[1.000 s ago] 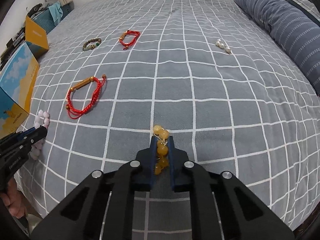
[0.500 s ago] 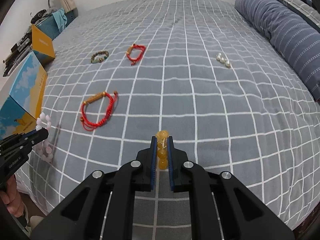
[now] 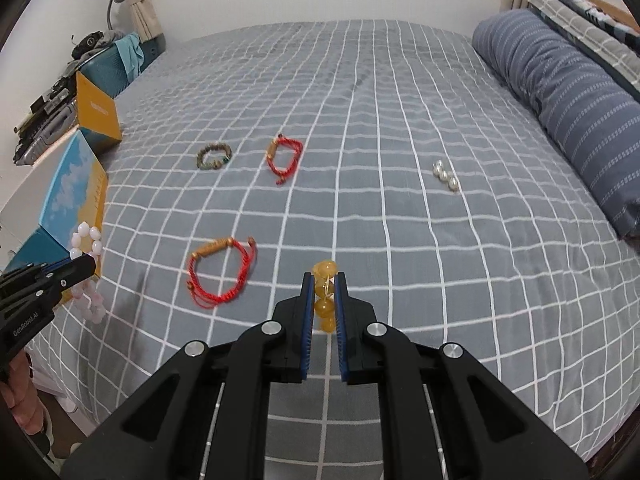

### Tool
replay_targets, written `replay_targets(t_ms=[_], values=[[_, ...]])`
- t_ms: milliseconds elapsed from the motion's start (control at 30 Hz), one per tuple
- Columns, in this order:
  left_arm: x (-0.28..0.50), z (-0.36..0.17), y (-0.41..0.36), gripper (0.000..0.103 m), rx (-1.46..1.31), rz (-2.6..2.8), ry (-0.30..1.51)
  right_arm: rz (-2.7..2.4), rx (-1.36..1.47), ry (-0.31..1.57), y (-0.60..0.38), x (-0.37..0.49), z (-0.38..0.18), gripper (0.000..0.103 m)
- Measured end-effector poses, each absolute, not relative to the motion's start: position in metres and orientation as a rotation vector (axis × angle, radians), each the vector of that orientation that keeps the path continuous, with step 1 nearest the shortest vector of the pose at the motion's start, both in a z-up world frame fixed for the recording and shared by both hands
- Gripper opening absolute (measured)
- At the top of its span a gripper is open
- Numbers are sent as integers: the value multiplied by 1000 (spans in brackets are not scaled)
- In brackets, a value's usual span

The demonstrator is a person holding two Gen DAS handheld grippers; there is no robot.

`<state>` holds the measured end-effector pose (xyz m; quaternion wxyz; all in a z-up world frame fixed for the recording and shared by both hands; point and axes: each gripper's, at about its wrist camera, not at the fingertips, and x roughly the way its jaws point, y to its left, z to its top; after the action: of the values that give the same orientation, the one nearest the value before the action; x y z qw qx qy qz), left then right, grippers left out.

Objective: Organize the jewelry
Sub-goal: 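Grasp the pink-white bead bracelet with the left tool while the right tool grasps the amber beads, then carry both held bracelets over the white cardboard box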

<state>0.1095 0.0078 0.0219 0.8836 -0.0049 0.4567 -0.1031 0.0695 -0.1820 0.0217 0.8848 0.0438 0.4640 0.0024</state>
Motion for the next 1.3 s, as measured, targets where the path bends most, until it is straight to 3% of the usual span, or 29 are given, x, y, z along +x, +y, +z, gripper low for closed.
replay_targets(t_ms=[633,1300], values=[[115,77,29,9,-16,-154,859,112,26,859,-125,97,82,9],[103,125,112,9,-96,29,774,310,-42,775,-15,127,136,9]])
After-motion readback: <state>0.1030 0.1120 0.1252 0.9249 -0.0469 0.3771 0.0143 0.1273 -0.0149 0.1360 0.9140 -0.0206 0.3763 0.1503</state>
